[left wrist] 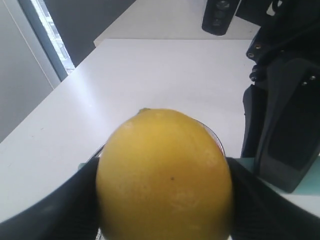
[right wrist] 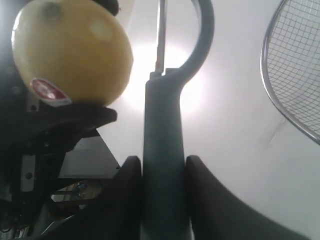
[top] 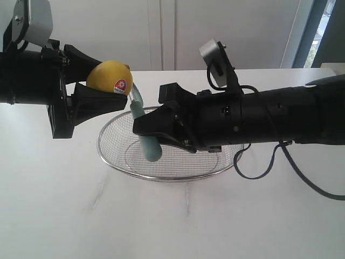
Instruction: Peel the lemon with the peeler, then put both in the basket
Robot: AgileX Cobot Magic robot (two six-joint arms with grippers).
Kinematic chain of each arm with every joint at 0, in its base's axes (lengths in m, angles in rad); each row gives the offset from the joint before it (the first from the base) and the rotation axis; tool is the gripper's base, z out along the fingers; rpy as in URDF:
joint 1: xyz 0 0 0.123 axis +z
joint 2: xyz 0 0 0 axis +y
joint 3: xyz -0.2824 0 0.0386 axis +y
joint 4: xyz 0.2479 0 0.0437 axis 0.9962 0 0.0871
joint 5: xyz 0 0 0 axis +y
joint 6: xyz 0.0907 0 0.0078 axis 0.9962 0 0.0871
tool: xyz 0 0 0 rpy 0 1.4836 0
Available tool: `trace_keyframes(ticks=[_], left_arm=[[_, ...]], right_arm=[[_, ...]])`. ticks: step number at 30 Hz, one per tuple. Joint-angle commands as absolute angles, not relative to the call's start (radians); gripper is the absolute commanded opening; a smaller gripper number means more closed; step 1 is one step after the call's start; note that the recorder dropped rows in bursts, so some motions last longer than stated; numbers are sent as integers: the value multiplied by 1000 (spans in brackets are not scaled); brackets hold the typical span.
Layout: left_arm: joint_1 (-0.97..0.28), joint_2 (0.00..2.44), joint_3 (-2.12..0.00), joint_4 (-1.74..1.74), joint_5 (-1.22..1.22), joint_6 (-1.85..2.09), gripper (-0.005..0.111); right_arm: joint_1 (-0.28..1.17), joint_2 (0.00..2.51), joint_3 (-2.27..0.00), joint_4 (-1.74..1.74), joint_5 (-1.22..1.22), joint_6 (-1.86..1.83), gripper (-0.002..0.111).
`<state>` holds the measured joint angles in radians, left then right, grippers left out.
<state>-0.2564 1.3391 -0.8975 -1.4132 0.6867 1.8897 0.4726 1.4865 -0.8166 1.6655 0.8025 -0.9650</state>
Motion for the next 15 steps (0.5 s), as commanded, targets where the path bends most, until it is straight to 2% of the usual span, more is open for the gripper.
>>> trace_keyframes(ticks=[1,15], left_arm=[[-262,1334,-897,-1440,701,1884,0],[-262,1334,-897,-1440,699,1884,0]], right_arm=[[470,1462,-814,1685,817,-990,0],[470,1360,-814,1641,752,-989,0]])
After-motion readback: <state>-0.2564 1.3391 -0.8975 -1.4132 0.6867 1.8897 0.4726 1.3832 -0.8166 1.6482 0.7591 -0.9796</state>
